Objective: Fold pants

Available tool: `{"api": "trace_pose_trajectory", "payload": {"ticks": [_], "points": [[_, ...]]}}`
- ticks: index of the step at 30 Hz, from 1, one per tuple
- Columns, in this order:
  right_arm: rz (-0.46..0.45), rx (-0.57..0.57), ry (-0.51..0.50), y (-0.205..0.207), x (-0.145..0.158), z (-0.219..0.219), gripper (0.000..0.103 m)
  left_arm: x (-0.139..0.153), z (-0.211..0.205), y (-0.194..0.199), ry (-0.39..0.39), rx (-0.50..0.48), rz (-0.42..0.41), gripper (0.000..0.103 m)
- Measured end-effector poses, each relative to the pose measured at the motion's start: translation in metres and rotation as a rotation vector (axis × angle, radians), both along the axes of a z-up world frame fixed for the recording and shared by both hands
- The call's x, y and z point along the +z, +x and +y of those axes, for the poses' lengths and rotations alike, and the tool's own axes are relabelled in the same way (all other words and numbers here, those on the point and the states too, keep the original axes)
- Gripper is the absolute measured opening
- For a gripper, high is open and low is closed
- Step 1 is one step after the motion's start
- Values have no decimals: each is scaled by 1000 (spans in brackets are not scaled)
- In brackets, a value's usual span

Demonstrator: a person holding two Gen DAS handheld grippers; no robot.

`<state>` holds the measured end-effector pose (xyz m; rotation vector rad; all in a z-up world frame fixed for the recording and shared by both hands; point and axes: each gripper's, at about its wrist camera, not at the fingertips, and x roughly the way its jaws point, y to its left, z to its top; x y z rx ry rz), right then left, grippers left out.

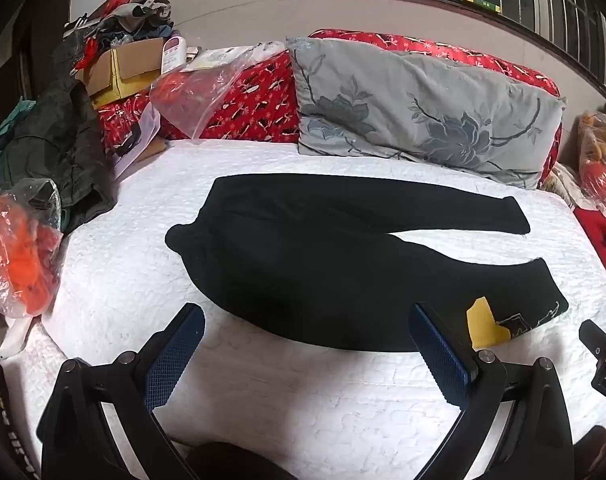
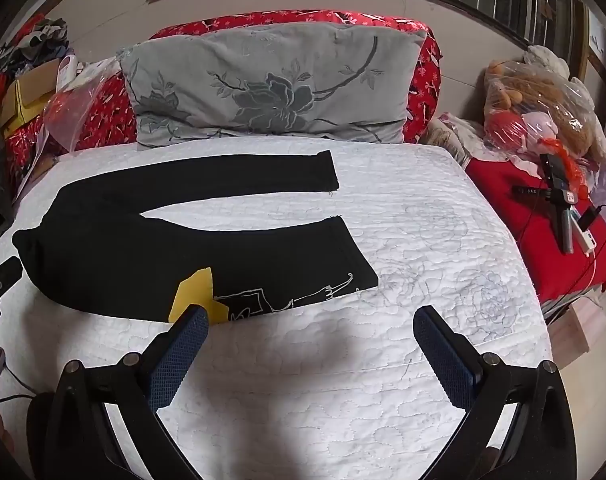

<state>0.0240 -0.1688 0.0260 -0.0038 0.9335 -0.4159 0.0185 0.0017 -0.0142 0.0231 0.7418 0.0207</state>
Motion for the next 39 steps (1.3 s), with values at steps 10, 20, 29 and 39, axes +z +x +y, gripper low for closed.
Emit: {"api": "trace_pose_trajectory", "payload": {"ticks": [10, 20, 29, 39], "points": [[13, 3, 6, 2, -3, -3, 103, -2, 0, 5, -4, 1, 20, 102], [18, 4, 8, 3, -4, -3, 103, -3, 2, 8, -8, 1, 27, 102], [18, 5, 10, 3, -5, -4, 103, -4, 2, 8, -10, 2, 32, 102], [23, 1, 14, 1, -8, -4, 103, -5, 0, 6, -10, -8, 34, 102]]}}
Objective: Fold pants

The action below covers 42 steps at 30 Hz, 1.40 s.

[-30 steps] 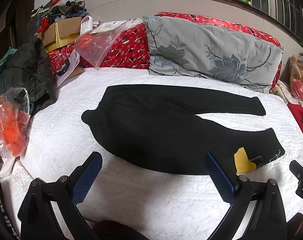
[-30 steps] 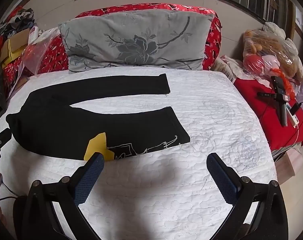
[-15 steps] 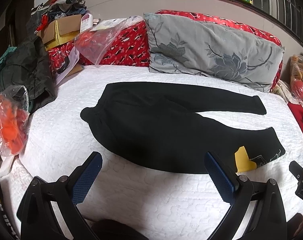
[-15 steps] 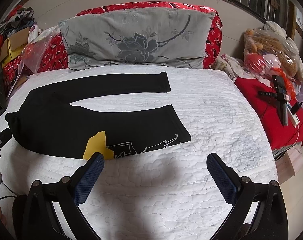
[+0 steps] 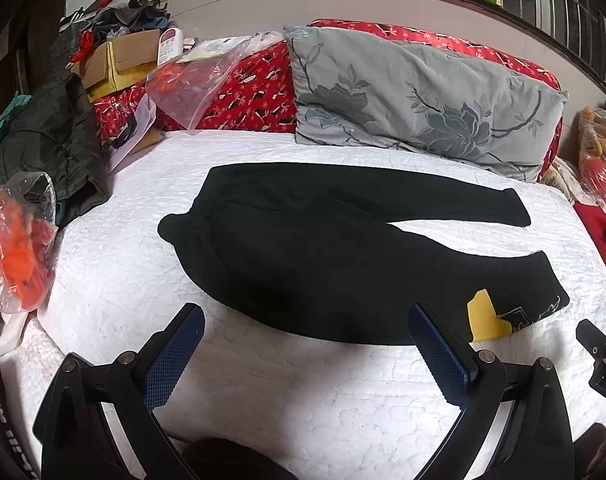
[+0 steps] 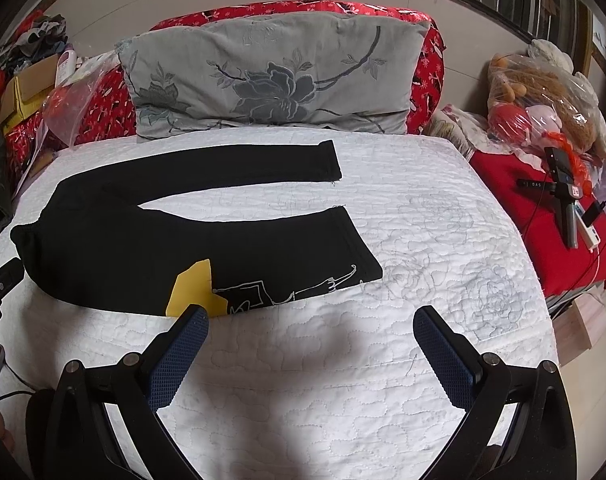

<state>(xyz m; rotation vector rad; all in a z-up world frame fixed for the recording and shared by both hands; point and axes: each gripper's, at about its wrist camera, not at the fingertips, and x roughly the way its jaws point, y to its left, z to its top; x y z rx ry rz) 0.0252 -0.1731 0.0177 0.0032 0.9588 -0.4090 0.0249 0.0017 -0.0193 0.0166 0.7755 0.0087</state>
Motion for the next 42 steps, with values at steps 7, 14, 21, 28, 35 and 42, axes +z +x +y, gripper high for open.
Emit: {"api": "trace_pose_trajectory", "payload": {"ticks": [7, 14, 21, 28, 35, 42], "points": [[4, -1, 3, 2, 1, 0, 103, 1, 0, 0, 1, -2, 6, 102], [7, -2, 6, 1, 1, 0, 103, 0, 0, 1, 3, -5, 9, 102], [10, -2, 8, 1, 1, 0, 103, 0, -1, 1, 4, -7, 14, 102], [12, -3, 9, 2, 1, 0, 103, -1, 1, 3, 4, -9, 21, 102], [19, -5, 15, 3, -2, -1, 103, -4, 1, 6, 8, -10, 33, 102], [24, -8, 26, 4, -4, -3, 103, -10, -1, 14, 9, -15, 66, 102]]}}
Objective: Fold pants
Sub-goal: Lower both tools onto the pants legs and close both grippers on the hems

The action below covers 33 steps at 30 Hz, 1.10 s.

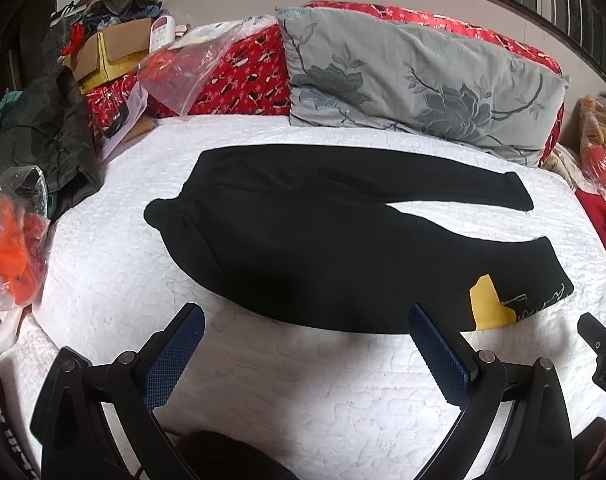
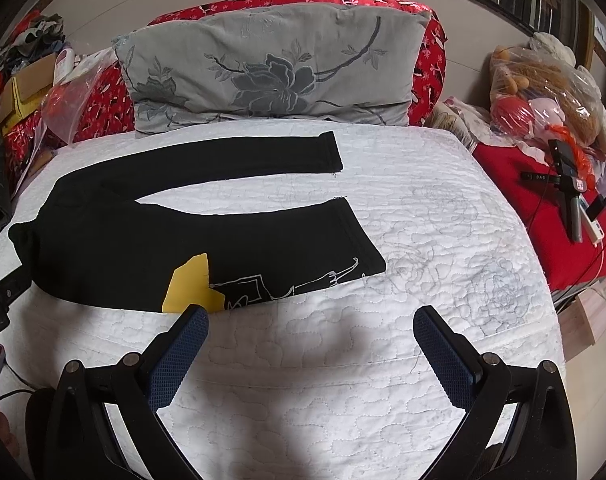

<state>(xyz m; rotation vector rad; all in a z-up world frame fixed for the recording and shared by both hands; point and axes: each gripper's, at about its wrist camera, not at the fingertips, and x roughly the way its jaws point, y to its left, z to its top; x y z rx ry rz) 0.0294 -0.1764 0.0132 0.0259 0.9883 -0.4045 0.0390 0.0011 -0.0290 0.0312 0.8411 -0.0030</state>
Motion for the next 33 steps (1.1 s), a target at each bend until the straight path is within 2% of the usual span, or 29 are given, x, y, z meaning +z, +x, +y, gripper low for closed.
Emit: {"api": "trace_pose_trajectory", "payload": {"ticks": [11, 17, 27, 30, 33], "points": [[16, 6, 11, 10, -4, -8, 103, -5, -3, 22, 10, 3, 53, 102], [6, 34, 41, 23, 0, -18, 103, -2, -2, 53, 8, -9, 123, 102], [0, 32, 109, 78, 11, -67, 103, 32, 42, 140, -42, 23, 179, 102], [9, -1, 134, 103, 8, -93, 103, 39, 66, 177, -70, 56, 196, 102], [28, -16, 135, 127, 2, -112, 103, 39, 91, 215, -60, 108, 215, 102]]}}
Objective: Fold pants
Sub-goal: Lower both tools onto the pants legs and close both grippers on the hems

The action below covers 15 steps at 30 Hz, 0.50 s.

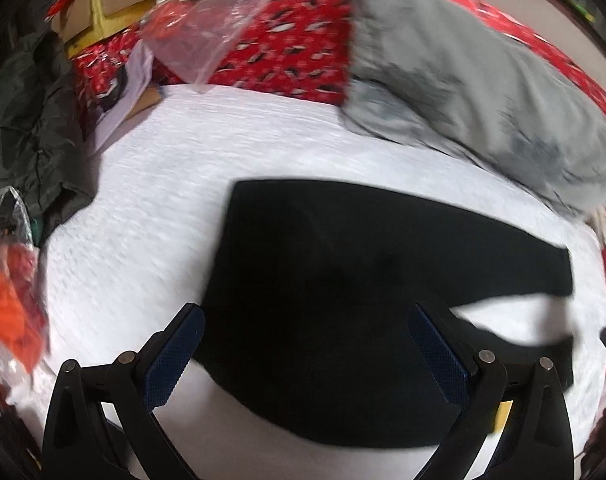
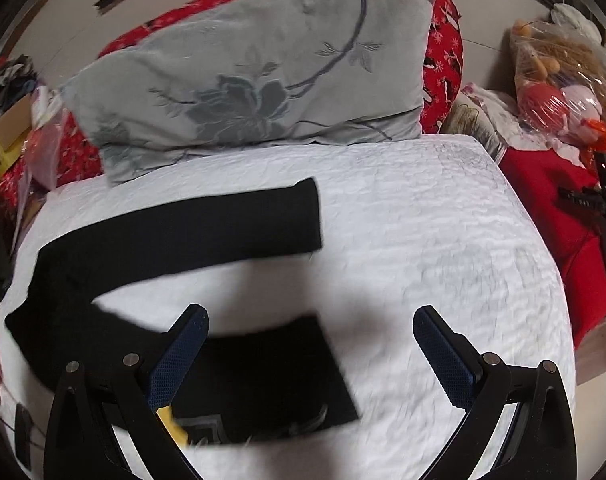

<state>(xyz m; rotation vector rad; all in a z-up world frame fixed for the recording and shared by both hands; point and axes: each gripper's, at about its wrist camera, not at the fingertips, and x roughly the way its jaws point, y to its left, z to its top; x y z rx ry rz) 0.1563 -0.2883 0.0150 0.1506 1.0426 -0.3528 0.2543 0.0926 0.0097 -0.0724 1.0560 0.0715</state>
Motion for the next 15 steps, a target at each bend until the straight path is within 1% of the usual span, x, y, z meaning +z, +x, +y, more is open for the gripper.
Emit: {"api": "trace_pose_trajectory", "payload": {"ticks": [4, 6, 9, 11, 15], "points": [[22, 18, -12, 37, -9, -18, 103, -17, 34, 54, 19, 79, 56, 102], [28, 11, -1, 53, -15, -29, 103, -30, 47, 79, 10, 115, 86, 102], [46, 1, 26, 75, -27, -43, 103, -52, 64, 112, -38, 154, 139, 102], [61, -3, 48, 88, -36, -51, 103, -69, 73, 132, -84, 174, 171, 102], [86, -4, 67, 108, -54, -61, 103, -95, 89, 159, -128, 177, 200, 102]]}}
